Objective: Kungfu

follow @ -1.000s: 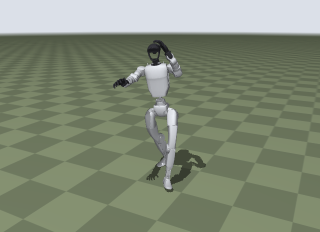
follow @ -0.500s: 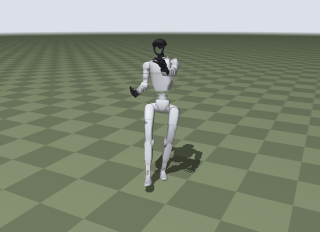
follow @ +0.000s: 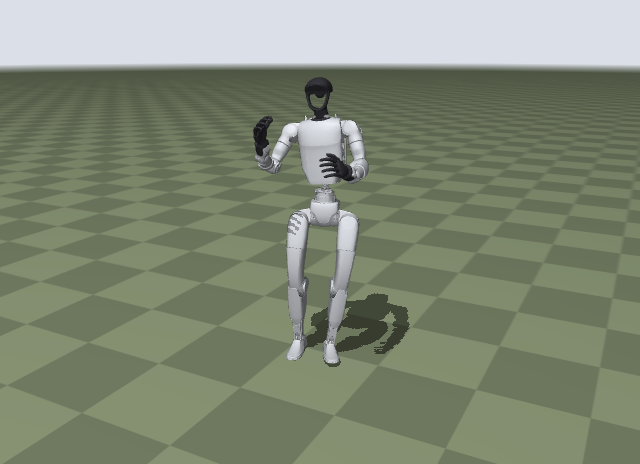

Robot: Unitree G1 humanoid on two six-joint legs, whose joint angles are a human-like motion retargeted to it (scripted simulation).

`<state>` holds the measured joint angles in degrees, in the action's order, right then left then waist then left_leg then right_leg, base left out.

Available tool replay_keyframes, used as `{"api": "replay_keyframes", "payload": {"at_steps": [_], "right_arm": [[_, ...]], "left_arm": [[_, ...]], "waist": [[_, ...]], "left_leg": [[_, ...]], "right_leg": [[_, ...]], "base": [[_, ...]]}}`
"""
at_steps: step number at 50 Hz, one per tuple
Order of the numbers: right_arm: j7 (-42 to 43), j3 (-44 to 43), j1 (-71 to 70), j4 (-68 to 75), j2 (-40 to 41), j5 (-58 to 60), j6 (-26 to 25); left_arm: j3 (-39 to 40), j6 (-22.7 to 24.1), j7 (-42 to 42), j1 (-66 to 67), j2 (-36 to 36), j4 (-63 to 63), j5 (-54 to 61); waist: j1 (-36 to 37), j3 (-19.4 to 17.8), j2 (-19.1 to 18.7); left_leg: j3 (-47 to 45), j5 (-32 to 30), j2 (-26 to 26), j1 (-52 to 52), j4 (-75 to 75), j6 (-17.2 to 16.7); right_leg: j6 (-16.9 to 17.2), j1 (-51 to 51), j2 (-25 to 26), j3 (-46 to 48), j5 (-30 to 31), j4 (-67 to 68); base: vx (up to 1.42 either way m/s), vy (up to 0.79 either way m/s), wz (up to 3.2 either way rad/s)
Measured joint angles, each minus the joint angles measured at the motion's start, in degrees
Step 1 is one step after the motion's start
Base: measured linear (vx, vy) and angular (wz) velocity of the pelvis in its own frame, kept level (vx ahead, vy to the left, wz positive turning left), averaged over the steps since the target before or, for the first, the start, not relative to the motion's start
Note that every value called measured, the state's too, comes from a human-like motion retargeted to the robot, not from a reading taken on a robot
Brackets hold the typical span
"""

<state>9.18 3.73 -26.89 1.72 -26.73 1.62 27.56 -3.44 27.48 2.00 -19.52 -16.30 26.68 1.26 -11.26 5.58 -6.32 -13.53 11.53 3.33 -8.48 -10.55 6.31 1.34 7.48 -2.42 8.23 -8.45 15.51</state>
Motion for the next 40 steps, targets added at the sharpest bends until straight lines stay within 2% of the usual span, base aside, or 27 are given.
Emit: {"api": "replay_keyframes", "payload": {"at_steps": [3,5,7,8,10,11,12,13,15,18,20,25,31,35,37,38,40], "right_arm": [[-1.15,-0.08,-19.05,13.55,-4.26,14.09,0.37],[2.87,2.48,-31.79,28.4,-5.7,25.14,1.11],[9.77,4.67,-43.07,47.66,-5.76,39.17,-0.77],[12.36,5.0,-47.36,56.67,-6.31,45.7,-4.54],[12.09,7.56,-54.38,72.14,-8.23,52.48,-18.14],[10.84,6.04,-56.58,76.87,-7.69,55.1,-26.09],[9.89,4.76,-58.3,80.16,-7.31,56.52,-31.57],[9.56,3.95,-59.05,80.58,-7.24,55.56,-32.13],[12.06,3.17,-58.91,78.01,-7.45,50.68,-25.49],[23.64,1.89,-56.71,74.41,-5.71,52.58,-9.68],[28.62,2.37,-55.29,75.01,-4.43,53.15,-6.04],[24.18,1.98,-53.16,75.5,-3.12,50.87,-9.88],[25.46,1.85,-51.29,72.78,-1.53,49.97,-7.97],[24.78,2.38,-49.99,71.97,0.68,48.28,-7.79],[24.64,2.17,-48.93,70.86,1.55,46.36,-7.12],[24.4,1.96,-48.31,70.05,2.01,44.91,-6.46],[22.62,1.88,-46.89,67.87,3.12,40.59,-3.56]], "left_arm": [[-2.26,-3.31,17.36,15.9,5.03,-2.51,14.17],[-4.99,-8.18,26.01,26.06,5.56,-2.84,22.44],[-6.83,-12.88,31.62,34.8,6.04,-2.98,30.03],[-7.32,-14.25,33.39,38.07,6.52,-2.07,33.88],[-6.7,-16.1,33.56,41.75,6.98,-0.18,39.95],[-6.4,-14.72,32.21,42.46,7.13,-0.45,41.69],[-5.98,-13.43,30.91,43.0,7.09,-0.97,42.8],[-5.36,-12.3,29.72,43.2,6.64,-2.0,42.66],[-4.8,-11.52,28.26,42.8,5.28,-4.23,41.77],[-6.19,-13.78,27.88,41.56,3.86,-6.63,43.11],[-6.43,-14.99,27.93,41.39,2.12,-8.2,43.47],[-4.8,-14.24,26.49,40.5,-2.06,-11.21,38.63],[-1.35,-13.09,25.57,37.91,-4.04,-7.16,32.88],[2.3,-11.04,25.31,33.09,-5.12,2.57,23.02],[3.71,-9.78,23.5,28.58,-5.36,9.11,17.47],[4.24,-8.81,22.33,26.13,-5.4,12.24,14.98],[5.24,-6.5,19.08,20.88,-5.58,18.1,9.99]], "waist": [[4.55,1.58,1.36],[6.66,2.44,2.64],[8.61,3.1,5.32],[9.67,3.34,6.8],[12.12,3.71,10.05],[14.04,3.42,10.7],[15.78,3.01,11.28],[17.15,2.35,11.69],[18.01,0.62,11.45],[15.62,-0.43,9.47],[13.84,0.33,9.12],[13.23,0.82,8.98],[12.92,0.3,7.64],[11.76,0.37,5.41],[11.17,0.35,3.97],[10.76,0.24,3.17],[10.27,0.05,1.56]], "left_leg": [[0.95,2.94,-0.35,-7.95,-7.39,0.31],[1.01,5.52,-0.81,-12.75,-12.2,0.99],[0.96,7.3,-0.11,-18.04,-16.96,1.86],[1.05,7.9,0.51,-20.61,-19.14,2.32],[0.49,8.45,1.4,-24.49,-22.22,2.74],[-0.11,8.86,0.6,-25.9,-23.49,2.55],[-0.51,9.11,-0.16,-27.07,-24.47,2.32],[-0.49,9.02,-0.87,-27.76,-24.89,2.04],[0.05,8.82,-2.08,-28.31,-25.23,1.77],[0.24,9.42,-2.97,-27.67,-24.03,1.23],[-0.07,10.26,-3.16,-26.94,-22.5,-0.05],[-1.21,11.39,-3.45,-23.95,-17.56,-4.89],[-2.42,12.63,-4.72,-18.05,-11.9,-10.26],[-3.49,11.98,-6.38,-13.24,-7.8,-11.41],[-2.88,11.97,-7.12,-11.21,-6.4,-10.89],[-2.28,11.42,-7.44,-10.21,-5.77,-10.31],[-1.59,10.72,-8.28,-8.26,-4.82,-9.4]], "right_leg": [[-2.03,-8.91,-0.25,3.46,-1.41,0.59],[-2.21,-14.52,1.09,4.11,0.0,-0.4],[0.73,-18.56,2.58,2.11,5.32,-2.8],[2.38,-20.04,2.97,2.27,5.21,-4.42],[3.32,-21.65,2.98,3.22,0.71,-8.02],[2.0,-21.36,3.08,2.4,-1.78,-8.94],[0.69,-20.98,3.26,1.71,-3.84,-9.49],[-0.64,-20.39,3.57,1.26,-5.03,-9.3],[-2.05,-19.55,4.59,1.46,-5.72,-8.44],[-2.79,-19.54,6.19,2.7,-4.36,-8.37],[-2.98,-19.41,6.33,3.05,-3.0,-8.71],[-3.37,-18.68,5.41,2.81,1.29,-8.42],[-1.1,-17.54,4.7,1.52,11.83,-4.91],[1.92,-15.39,4.49,2.93,22.29,0.66],[2.03,-13.62,4.44,5.44,25.57,4.94],[1.53,-12.47,4.74,6.39,25.78,7.39],[0.22,-9.9,5.03,8.67,19.2,11.88]], "base": [[-0.26,-0.09,0.05],[-0.32,-0.24,0.43],[-0.34,-0.31,0.52],[-0.33,-0.29,0.57],[-0.32,-0.26,0.29],[-0.29,-0.22,-0.25],[-0.27,-0.21,-0.51],[-0.27,-0.21,-0.33],[-0.25,-0.17,0.04],[-0.14,-0.01,0.3],[0.06,0.01,0.02],[0.1,0.01,-0.27],[0.16,0.04,-0.56],[0.22,0.06,-0.42],[0.28,0.04,-0.15],[0.28,0.03,-0.07],[0.27,0.03,-0.09]]}}
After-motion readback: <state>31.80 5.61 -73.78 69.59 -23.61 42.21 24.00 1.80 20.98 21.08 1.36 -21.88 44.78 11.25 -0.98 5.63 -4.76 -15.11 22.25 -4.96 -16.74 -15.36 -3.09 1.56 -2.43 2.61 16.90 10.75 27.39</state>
